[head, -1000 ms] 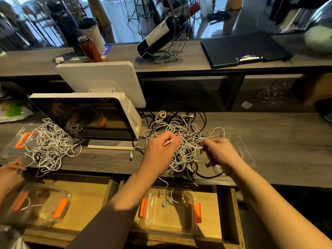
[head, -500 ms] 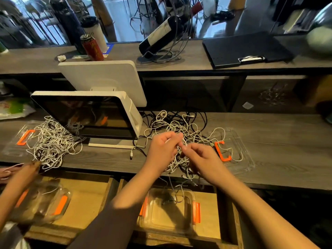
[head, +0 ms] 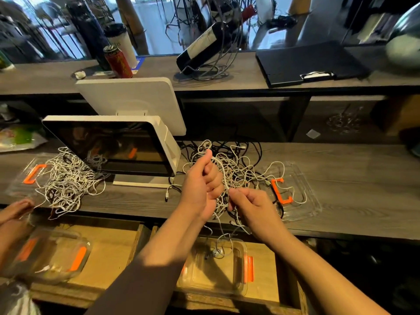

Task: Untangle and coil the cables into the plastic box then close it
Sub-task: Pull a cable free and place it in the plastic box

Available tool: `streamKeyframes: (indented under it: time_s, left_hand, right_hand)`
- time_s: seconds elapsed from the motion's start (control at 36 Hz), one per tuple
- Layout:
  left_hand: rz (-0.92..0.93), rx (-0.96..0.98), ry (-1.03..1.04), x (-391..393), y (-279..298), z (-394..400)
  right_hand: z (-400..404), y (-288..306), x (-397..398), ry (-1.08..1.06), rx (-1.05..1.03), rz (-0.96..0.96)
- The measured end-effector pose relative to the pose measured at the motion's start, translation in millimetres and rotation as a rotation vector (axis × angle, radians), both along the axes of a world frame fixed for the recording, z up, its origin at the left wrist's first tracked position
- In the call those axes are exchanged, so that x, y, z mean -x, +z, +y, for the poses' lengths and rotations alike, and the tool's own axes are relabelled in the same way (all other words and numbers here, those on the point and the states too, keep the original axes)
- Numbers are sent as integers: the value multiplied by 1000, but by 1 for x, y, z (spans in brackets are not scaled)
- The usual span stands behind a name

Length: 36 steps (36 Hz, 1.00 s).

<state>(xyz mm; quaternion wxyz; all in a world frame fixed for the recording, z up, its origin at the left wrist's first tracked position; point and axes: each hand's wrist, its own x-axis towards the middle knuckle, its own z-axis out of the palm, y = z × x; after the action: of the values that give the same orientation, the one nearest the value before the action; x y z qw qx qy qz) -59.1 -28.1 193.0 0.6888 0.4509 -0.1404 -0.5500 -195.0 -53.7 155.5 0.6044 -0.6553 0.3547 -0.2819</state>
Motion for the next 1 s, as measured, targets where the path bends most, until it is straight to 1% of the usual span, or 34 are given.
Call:
streamKeyframes:
  time_s: [0.06,0.19,0.25,0.36,0.47,0.5,0.61,0.69,0.81,1.0]
  left_hand:
    - [-45,-51,-18,0,-2,0]
    - [-402,-114,-51,2,0,2]
    - [-475,-128,-72,3,1,2]
    - [-437,-65,-61,2,3,0]
    - [-519,-67,-42,-1,0,-3]
    - [-500,-52,-46,-2,0,-2]
    - [-315,17,-102,-2,2,1]
    - [-279,17,-87,0,-1,1]
    - [-291,12,-66,0,-4,1]
    - [-350,-44,14,-1,-10,-2]
  right_hand:
    - [3,1,1,5,24,21]
    - [3,2,4,-42,47,24]
    - [1,3,6,-16,49,29]
    - [0,5,8,37,49,31]
    - [1,3,7,19,50,45]
    - [1,1,7,5,45,52]
    - [4,-4,6,-44,3,72]
    - [7,-6,3,8,-55,89]
    - [15,-7,-1,90,-88,162]
    - [32,-6,-6,172,-68,248]
